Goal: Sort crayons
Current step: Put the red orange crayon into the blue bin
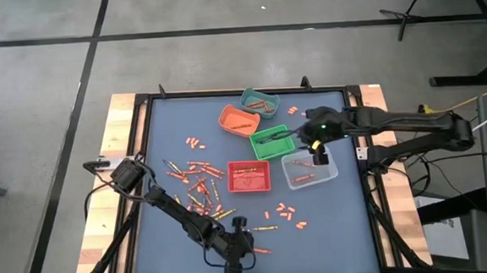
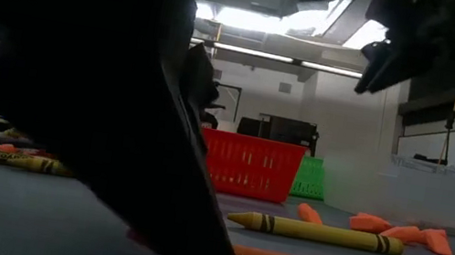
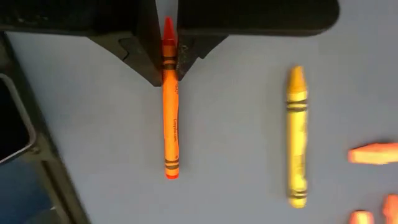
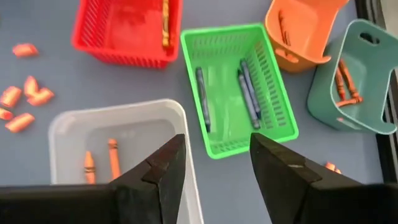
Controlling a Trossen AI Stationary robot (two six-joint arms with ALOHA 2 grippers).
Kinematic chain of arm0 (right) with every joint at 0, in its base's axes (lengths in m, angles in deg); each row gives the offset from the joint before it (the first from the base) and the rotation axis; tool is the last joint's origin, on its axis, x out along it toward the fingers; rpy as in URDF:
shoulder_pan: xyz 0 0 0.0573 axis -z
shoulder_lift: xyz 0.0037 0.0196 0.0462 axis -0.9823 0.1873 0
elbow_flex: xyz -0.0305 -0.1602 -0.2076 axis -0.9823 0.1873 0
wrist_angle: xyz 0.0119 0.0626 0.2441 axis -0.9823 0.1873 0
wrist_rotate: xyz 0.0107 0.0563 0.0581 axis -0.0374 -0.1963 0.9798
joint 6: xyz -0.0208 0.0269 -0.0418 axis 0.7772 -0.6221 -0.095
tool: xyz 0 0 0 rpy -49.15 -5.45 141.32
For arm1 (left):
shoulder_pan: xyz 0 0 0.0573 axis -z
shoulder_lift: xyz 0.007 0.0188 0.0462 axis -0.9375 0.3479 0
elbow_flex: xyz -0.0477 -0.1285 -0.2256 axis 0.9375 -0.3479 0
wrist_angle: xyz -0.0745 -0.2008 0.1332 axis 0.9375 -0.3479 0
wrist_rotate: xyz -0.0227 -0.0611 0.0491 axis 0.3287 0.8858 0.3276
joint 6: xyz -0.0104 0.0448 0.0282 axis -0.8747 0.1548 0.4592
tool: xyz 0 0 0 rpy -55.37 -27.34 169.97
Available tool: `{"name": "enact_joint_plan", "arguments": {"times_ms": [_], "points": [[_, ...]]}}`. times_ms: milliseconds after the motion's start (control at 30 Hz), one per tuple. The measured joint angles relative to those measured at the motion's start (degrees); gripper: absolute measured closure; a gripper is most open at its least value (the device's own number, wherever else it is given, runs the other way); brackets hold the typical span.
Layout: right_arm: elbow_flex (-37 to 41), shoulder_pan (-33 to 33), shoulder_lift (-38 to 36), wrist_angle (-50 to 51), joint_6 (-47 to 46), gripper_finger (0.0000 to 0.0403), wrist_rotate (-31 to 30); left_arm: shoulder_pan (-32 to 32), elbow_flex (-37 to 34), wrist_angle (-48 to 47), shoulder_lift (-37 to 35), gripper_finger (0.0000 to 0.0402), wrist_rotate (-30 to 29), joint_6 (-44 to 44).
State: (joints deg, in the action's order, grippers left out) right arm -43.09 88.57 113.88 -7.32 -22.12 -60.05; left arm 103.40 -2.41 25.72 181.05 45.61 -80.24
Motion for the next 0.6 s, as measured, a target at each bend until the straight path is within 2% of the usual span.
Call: {"name": "enact_joint_plan", "arguments": {"times_ms": [233,600], "points": [[0.0,0.0,-2.7,-0.9,-0.2,0.0223,4.5,-2.4,-0.1,-0.5,-2.2,0.0394,0.9,-1.3],[0.0,0.0,-2.3,-2.4,-0.1,0.0223,4.7,-11.2,-0.1,-1.3,-10.0,0.0391,2.4,1.9]]}}
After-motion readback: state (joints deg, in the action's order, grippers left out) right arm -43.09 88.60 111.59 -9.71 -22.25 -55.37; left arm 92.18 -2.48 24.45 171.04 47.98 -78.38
